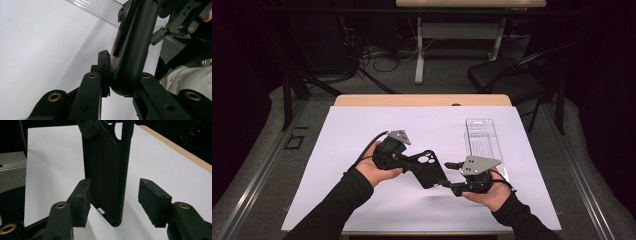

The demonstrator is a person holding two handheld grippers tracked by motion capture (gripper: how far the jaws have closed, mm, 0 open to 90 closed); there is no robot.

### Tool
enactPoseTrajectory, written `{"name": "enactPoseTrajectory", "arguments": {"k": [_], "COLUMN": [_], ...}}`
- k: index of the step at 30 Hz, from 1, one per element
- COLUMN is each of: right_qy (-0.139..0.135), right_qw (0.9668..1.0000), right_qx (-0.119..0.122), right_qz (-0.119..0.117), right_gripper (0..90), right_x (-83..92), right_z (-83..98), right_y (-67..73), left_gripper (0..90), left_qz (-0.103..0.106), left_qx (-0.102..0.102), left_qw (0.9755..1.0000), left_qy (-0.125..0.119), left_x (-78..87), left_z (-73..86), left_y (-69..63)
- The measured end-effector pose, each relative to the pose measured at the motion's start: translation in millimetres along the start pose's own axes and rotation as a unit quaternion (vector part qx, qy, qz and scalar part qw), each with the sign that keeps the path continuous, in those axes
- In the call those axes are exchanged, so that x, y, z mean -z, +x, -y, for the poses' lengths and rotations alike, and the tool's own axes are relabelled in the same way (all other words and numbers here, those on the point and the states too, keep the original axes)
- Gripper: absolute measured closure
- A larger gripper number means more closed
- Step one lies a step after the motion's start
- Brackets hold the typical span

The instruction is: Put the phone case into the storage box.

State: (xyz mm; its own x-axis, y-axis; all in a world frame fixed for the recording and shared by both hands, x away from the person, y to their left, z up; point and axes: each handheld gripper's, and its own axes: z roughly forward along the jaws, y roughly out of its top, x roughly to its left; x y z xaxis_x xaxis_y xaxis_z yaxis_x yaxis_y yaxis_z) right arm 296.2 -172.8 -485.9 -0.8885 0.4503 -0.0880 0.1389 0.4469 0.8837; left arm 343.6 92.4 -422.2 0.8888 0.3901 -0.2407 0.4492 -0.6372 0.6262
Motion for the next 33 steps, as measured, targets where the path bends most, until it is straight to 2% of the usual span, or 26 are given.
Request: {"name": "enactPoseTrajectory", "arguments": {"k": [7, 16, 23, 25, 27, 33], "right_qy": [0.008, 0.01, 0.014, 0.018, 0.024, 0.033], "right_qw": [0.9999, 0.9992, 0.9987, 0.9984, 0.998, 0.9976], "right_qx": [-0.009, -0.017, -0.037, -0.041, -0.042, -0.054], "right_qz": [0.009, 0.034, 0.033, 0.036, 0.04, 0.027], "right_gripper": [36.8, 28.9, 19.9, 14.8, 13.8, 8.7], "right_x": [1.9, 4.5, 3.6, 2.4, 1.2, -2.2], "right_z": [-4.4, -7.6, -10.3, -10.6, -10.5, -11.7], "right_y": [-0.6, -2.2, -2.6, -2.3, -2.7, -3.2], "left_gripper": [81.4, 81.4, 81.4, 81.3, 81.4, 81.4], "left_qz": [-0.008, -0.016, -0.023, -0.024, -0.026, -0.03], "left_qx": [-0.002, -0.001, -0.007, -0.004, -0.002, -0.001], "left_qw": [0.9999, 0.9994, 0.9987, 0.9985, 0.9984, 0.9978], "left_qy": [0.012, 0.031, 0.044, 0.049, 0.051, 0.058], "left_x": [-0.3, -2.2, -3.2, -4.1, -5.0, -4.5], "left_z": [-3.4, -8.5, -12.7, -13.2, -13.5, -15.6], "left_y": [-0.6, -2.9, -3.4, -3.9, -3.6, -2.1]}}
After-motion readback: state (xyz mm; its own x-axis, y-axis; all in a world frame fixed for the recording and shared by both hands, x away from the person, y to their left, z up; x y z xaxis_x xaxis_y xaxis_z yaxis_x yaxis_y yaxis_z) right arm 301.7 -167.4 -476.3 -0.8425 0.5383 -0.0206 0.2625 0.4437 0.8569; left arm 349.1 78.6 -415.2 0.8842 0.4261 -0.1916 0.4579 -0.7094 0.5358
